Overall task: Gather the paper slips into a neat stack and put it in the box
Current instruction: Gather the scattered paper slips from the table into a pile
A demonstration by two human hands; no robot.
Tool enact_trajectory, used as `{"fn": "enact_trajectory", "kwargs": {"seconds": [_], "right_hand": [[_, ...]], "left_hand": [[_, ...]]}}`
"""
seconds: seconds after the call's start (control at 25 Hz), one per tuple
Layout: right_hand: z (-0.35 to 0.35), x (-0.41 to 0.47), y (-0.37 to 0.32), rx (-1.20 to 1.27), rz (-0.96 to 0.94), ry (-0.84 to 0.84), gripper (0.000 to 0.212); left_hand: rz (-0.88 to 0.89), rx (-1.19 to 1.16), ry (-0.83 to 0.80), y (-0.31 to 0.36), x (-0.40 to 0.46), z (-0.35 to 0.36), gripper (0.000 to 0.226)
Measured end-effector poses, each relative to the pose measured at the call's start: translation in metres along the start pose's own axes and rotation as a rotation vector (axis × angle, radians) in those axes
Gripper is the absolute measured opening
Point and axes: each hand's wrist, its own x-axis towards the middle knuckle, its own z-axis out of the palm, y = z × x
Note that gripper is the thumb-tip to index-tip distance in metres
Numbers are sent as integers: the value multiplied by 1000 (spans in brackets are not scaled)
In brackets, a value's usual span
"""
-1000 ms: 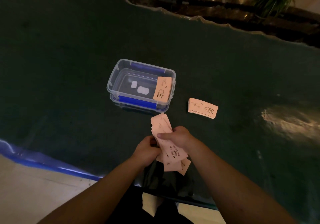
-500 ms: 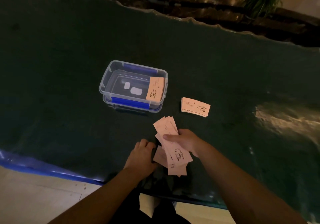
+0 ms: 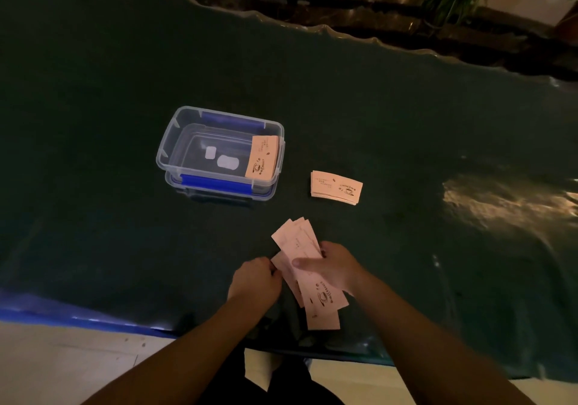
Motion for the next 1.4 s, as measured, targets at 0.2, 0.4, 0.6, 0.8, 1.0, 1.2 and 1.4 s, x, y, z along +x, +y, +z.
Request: {"fn": "enact_trajectory", "kwargs": {"seconds": [0.2,0.4,0.6,0.8,1.0,1.2,1.4], "right_hand": [[18,-4,3,65,-7,44,66],[30,-2,-4,38,59,90,80],[31,1,-10,169,75,58,68],[24,-9,-22,363,87,-34,51],[19,-10,-21,534,-147,59,48],[10,-8,-18,528,-405,205,61],[13,-5,-8,452,-453,189,56]], "left_hand": [[-248,-570,-68,18,-6,11,31],[-279,-822,-145,25,-7,11,31],[-294,-907,-231,23,1,13,40],[-216,-941,-284,33,11,-3,40],[41,-827,-221,47,18,-22,48],[329,-787,-162,53,24,-31,65],[365,-729,-176,46,36,-21,73]]}}
